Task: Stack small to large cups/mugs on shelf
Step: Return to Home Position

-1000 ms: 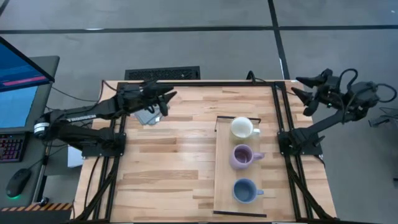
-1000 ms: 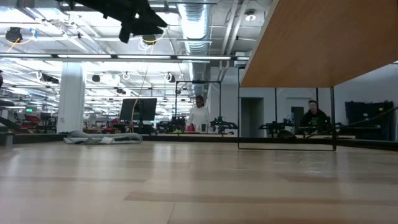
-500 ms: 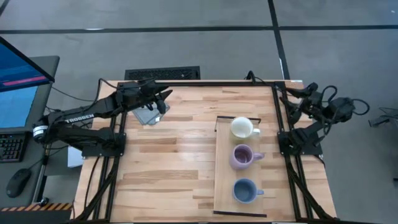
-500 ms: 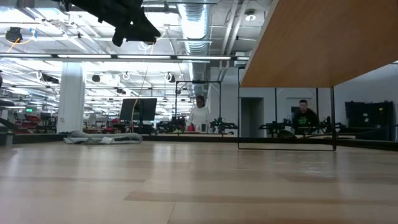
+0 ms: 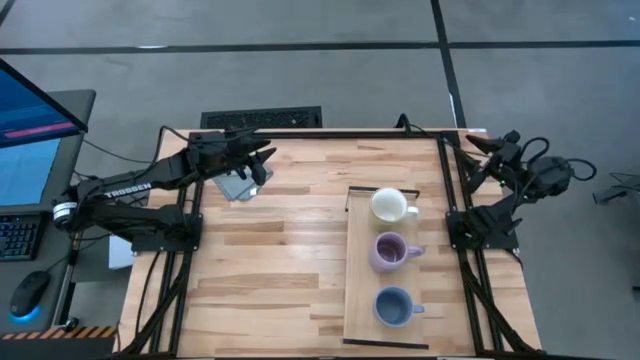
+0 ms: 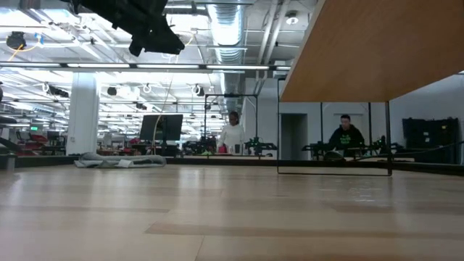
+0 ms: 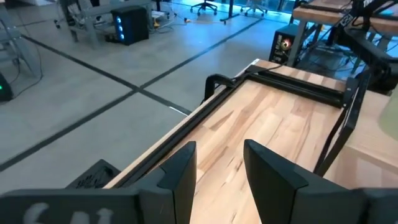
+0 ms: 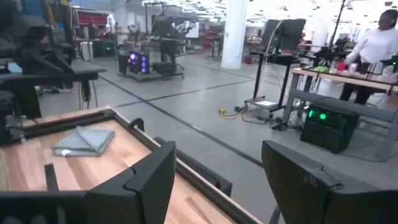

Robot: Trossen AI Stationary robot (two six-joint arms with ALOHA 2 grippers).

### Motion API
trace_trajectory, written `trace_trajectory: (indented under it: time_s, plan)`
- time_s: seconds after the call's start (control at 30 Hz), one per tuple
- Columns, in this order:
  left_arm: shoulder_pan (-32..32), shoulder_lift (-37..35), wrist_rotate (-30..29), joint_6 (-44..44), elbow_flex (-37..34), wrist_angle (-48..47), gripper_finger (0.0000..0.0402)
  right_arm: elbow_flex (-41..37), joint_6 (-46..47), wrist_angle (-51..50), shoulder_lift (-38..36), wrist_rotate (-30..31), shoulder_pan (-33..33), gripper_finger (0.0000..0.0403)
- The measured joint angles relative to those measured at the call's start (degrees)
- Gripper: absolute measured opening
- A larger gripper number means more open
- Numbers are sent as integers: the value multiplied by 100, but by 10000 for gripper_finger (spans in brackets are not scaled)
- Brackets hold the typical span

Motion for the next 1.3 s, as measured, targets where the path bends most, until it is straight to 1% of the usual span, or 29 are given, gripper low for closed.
trace_trajectory:
  time_s: [0.1, 0.17, 0.3, 0.4, 0.47, 0.57, 0.63, 0.7, 0.77, 0.83, 0.9, 1.03, 1.17, 1.3]
  plan:
    - [40, -20, 2, 104, -40, 4, 125, 9, 54, -236, -1, 11, 44, 261]
    - [135, -124, 10, 157, -259, 248, 125, 9, 64, -391, -2, 181, 90, 261]
    - [445, -518, 66, 10, -1115, 1193, 125, 9, 361, -690, -29, 840, 265, 261]
    - [683, -1004, 288, -87, -1732, 1784, 125, 13, 679, -949, -205, 971, 464, 261]
    - [788, -1347, 340, -180, -2008, 1863, 125, 14, 814, -1127, -189, 1201, 666, 261]
    - [870, -1813, 348, -188, -2177, 1844, 125, 20, 1132, -1375, -197, 1688, 1010, 261]
    - [920, -2099, 303, -172, -2262, 1676, 125, 17, 1598, -1804, -192, 1836, 1341, 261]
    - [940, -2324, 294, -187, -2279, 1421, 125, 15, 2259, -2296, -192, 2037, 1703, 261]
    - [942, -2489, 290, -239, -2280, 1278, 125, 15, 2555, -2550, -192, 2089, 2063, 261]
    - [942, -2595, 295, -244, -2280, 1158, 125, 15, 2434, -2493, -192, 2097, 2349, 261]
    - [940, -2627, 297, -246, -2280, 1047, 125, 15, 2106, -2231, -192, 2098, 2556, 261]
    - [940, -2588, 286, -244, -2280, 698, 125, 15, 1502, -1668, -184, 2105, 2569, 261]
    - [940, -2497, 282, -244, -2307, 596, 125, -137, 842, -915, -183, 2107, 2103, 261]
    - [940, -2494, 272, -238, -2363, 471, 125, -447, -24, 39, -36, 2108, 1290, 261]
